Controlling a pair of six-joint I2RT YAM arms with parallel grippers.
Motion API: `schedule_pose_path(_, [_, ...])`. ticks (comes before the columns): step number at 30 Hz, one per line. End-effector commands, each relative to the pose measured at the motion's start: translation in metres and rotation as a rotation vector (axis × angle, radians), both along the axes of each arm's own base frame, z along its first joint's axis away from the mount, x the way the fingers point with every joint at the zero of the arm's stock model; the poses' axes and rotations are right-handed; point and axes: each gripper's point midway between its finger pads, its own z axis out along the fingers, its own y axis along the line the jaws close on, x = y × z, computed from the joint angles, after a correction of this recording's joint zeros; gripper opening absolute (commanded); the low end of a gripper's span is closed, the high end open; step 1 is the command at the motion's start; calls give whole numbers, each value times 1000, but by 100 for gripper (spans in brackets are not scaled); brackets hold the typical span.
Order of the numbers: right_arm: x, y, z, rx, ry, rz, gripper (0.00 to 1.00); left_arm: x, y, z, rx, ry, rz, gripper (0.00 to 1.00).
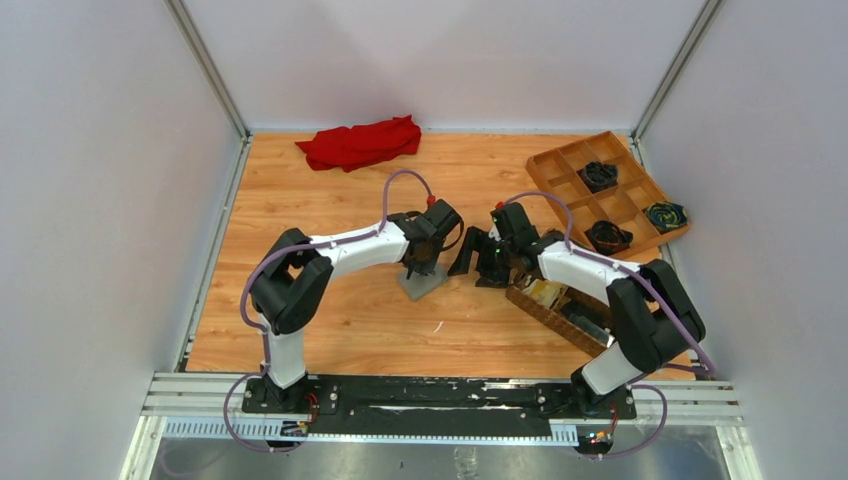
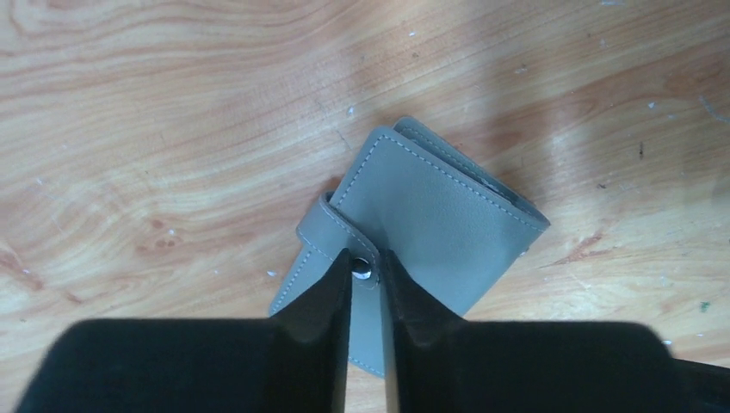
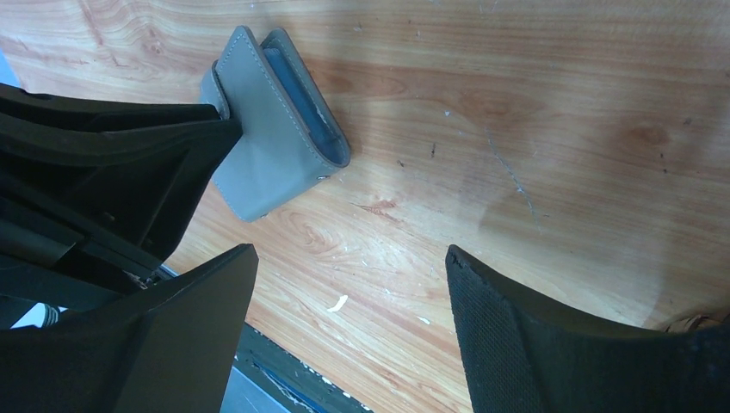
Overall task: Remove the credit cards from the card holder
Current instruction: Open the card holder at the center of the board.
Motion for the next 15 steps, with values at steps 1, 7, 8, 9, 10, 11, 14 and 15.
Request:
schedule_pose_path(1, [4,-4,-2,-10,15,-17,84,-3,9,-18,77,25,8,7])
schedule_pose_path(7, [2,-4,-9,-5,26,-31,85,-2,12,-6,38,19,50,0])
schedule_pose_path(8, [2,-3,-9,5,24,-34,85,-3,9,-1,3,28,55,0])
schedule_pose_path(9, [3,0,-8,25,20,-33,85,-4,8,3,-33,39,63,0])
schedule_pose_path(10, [4,3,-7,48,16,-33,85,-5,6,8,-75,46,72,0])
schedule_pose_path(11, [3,5,-7,66,24,-35,85,-5,5,12,-115,54,81,0])
schedule_pose_path(14, [5,12,-7,98,26,-26,85,-5,6,25,-232,85,128,0])
schedule_pose_path(15, [5,12,-8,99,31,-23,85,-4,8,28,-267,102,147,0])
